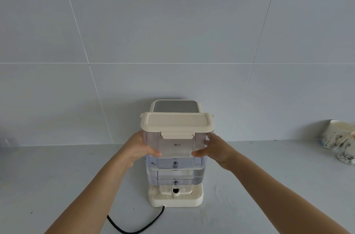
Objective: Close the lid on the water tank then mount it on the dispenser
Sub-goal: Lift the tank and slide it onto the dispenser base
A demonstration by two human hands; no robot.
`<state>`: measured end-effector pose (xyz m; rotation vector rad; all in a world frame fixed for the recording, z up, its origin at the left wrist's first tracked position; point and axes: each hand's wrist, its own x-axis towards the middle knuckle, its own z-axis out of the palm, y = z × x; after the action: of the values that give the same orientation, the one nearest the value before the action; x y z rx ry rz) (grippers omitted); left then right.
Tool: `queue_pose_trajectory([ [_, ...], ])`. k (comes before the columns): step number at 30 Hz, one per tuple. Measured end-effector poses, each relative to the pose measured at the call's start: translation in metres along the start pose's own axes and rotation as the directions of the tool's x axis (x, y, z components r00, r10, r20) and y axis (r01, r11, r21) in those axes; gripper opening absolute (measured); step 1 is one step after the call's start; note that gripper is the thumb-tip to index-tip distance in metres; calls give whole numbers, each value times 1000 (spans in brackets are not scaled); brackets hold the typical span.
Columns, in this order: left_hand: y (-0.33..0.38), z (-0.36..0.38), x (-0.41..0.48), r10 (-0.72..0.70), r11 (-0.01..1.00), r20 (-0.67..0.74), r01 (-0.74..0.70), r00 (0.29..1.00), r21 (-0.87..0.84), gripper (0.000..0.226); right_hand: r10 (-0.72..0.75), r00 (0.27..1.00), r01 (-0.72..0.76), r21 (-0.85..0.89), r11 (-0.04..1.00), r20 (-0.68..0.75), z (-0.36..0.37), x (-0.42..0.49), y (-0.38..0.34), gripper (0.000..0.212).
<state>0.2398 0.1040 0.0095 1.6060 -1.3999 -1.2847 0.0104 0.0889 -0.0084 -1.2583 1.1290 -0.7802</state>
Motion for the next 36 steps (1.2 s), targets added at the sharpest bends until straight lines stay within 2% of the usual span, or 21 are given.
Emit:
queue_pose_trajectory([
  [9, -14, 2, 3, -9, 1000, -6, 10, 1000, 13, 69, -14, 1000, 13, -82, 997, -14, 3, 1, 10, 82],
  [18, -26, 3, 10, 1, 1000, -8, -1, 1000, 19, 80, -19, 1000, 18, -113, 993, -14, 4, 3, 23, 81],
  [24, -35, 5, 14, 18, 1000, 14, -18, 1000, -8, 82, -24, 1000, 22, -127, 992, -14, 3, 6, 32, 82],
  [36, -54, 11, 20, -14, 1000, -30, 14, 999, 7, 84, -13, 1000, 9, -156, 988, -27, 4, 8, 45, 82],
])
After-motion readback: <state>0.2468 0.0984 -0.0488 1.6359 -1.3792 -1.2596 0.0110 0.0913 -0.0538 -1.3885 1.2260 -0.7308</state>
